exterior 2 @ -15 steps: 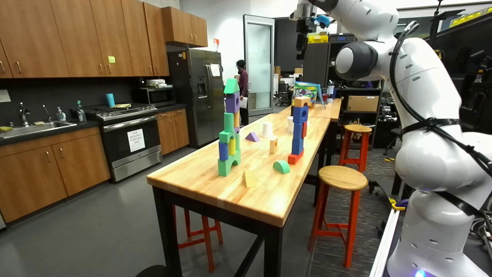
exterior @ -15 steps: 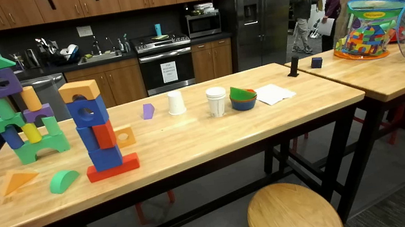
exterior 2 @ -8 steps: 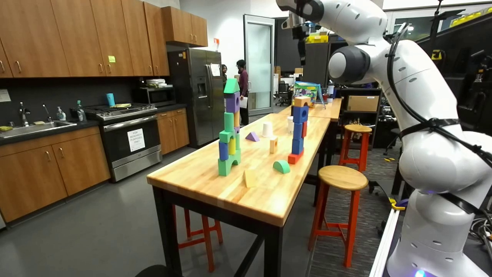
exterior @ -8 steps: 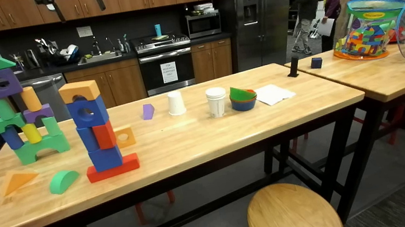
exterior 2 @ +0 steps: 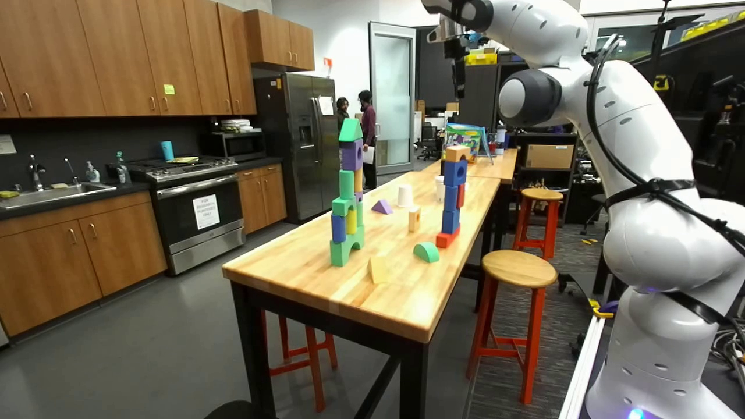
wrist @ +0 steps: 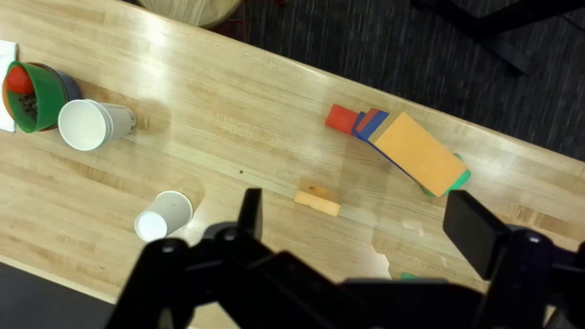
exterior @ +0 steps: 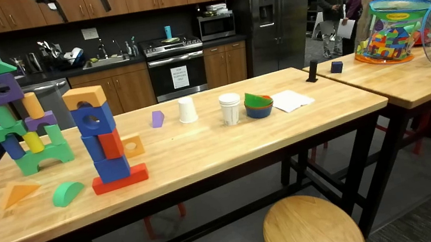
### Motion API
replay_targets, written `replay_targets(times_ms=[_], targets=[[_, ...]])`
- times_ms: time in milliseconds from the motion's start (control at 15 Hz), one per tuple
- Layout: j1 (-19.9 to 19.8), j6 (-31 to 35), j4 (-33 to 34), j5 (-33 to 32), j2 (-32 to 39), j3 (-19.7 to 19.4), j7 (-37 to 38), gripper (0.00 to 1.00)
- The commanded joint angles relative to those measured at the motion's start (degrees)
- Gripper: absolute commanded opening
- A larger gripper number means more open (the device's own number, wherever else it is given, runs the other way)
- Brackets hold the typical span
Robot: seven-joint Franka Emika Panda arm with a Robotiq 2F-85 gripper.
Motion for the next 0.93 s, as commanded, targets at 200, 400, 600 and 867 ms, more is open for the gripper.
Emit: replay_targets(times_ms=[200, 400, 600, 867], targets=[[-4.8, -0.1, -0.9, 9.5, -5.7, 3.4, -5.2, 1.0], [-6.8, -1.9, -1.3, 17.5, -7.0, 5.5, 3.8, 1.0], [-6.0, -1.4, -0.6, 20.3, -7.1, 6.1, 13.4, 1.0], [-3.3, -2.4, -0.3, 18.4, -7.1, 5.9, 16.9, 1.0]])
